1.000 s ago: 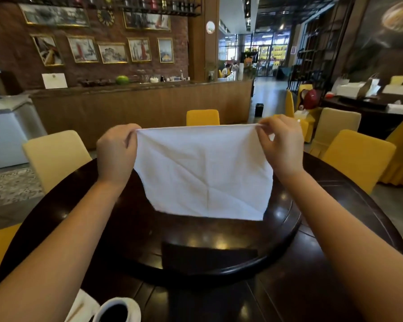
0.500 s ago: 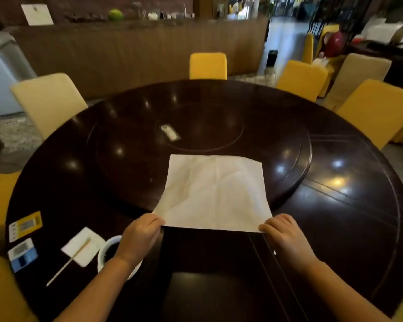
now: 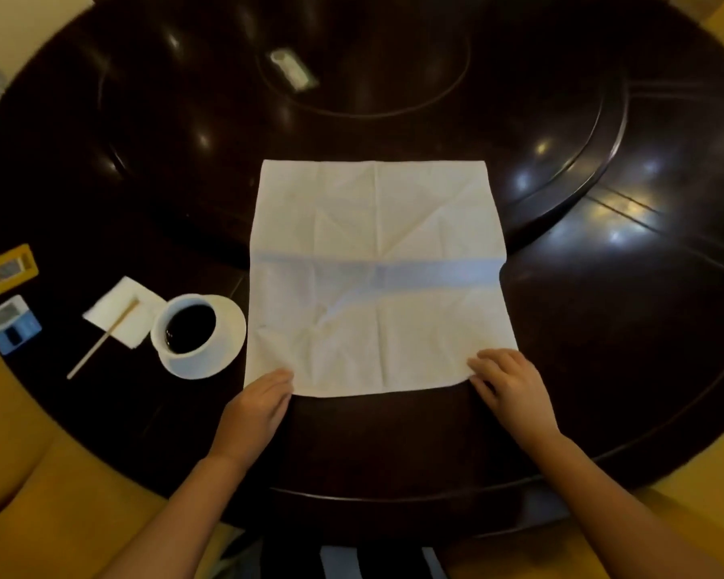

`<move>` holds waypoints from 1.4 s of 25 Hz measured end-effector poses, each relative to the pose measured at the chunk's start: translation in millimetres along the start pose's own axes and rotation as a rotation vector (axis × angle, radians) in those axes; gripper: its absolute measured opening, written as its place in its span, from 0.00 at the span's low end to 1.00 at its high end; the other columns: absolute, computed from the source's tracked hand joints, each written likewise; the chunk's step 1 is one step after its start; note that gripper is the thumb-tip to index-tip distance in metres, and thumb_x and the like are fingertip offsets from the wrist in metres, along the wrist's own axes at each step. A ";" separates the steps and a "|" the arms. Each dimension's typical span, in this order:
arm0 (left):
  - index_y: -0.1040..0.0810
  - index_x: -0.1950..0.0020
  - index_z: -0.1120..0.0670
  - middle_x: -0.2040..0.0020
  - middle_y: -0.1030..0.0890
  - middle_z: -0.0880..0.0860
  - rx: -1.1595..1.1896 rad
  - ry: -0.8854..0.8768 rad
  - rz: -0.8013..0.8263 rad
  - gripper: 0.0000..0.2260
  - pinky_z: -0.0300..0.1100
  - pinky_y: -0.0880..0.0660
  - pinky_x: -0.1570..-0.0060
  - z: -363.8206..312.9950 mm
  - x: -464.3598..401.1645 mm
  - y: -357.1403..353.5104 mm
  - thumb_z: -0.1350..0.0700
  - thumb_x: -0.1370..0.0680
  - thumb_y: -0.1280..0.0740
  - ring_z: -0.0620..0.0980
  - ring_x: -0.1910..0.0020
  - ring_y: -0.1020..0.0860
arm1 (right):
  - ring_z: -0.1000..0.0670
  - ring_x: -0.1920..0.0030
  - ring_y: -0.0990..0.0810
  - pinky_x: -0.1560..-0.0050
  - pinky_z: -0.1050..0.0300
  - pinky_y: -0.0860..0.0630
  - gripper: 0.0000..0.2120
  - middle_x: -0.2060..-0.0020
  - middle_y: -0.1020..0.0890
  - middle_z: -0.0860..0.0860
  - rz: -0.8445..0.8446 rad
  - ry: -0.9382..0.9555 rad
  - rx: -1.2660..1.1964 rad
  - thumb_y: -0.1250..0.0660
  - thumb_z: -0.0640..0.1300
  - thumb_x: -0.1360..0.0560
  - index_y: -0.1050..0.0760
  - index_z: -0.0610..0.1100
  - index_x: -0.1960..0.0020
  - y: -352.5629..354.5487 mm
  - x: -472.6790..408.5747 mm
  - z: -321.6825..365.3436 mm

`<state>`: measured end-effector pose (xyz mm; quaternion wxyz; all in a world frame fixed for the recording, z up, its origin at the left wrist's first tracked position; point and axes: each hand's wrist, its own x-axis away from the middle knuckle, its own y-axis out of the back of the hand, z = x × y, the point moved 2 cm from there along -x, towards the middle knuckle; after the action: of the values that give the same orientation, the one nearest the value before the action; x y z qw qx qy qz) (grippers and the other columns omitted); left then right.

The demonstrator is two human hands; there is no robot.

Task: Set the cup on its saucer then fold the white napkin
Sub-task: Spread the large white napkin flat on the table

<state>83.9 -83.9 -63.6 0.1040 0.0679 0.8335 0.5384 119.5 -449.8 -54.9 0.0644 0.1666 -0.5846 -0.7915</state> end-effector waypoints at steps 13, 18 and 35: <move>0.18 0.47 0.62 0.42 0.19 0.56 0.015 -0.066 -0.052 0.13 0.38 0.32 0.36 -19.8 68.8 -15.3 0.57 0.22 0.39 0.50 0.41 0.23 | 0.45 0.55 0.22 0.52 0.56 0.26 0.12 0.58 0.18 0.43 -0.079 -0.037 -0.070 0.37 0.43 0.25 0.19 0.36 0.54 1.2 99.6 4.2; 0.19 0.46 0.60 0.42 0.19 0.56 0.035 -0.073 -0.025 0.13 0.39 0.32 0.36 -29.3 94.9 -14.0 0.57 0.23 0.38 0.50 0.41 0.23 | 0.47 0.55 0.23 0.52 0.58 0.26 0.13 0.59 0.19 0.44 -0.025 -0.081 -0.096 0.38 0.44 0.25 0.19 0.36 0.55 8.8 136.6 12.2; 0.45 0.24 0.48 0.24 0.43 0.54 -0.291 0.003 0.268 0.27 0.61 0.45 0.31 -118.4 -0.2 -79.8 0.43 0.23 0.50 0.54 0.25 0.46 | 0.47 0.25 0.55 0.27 0.43 0.56 0.28 0.24 0.52 0.48 0.318 -0.180 0.063 0.55 0.55 0.22 0.55 0.49 0.25 -45.7 53.9 81.6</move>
<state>54.8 -221.3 -89.2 0.0386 0.1617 0.7305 0.6623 45.7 -378.0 -87.0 0.1309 0.0024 -0.6316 -0.7642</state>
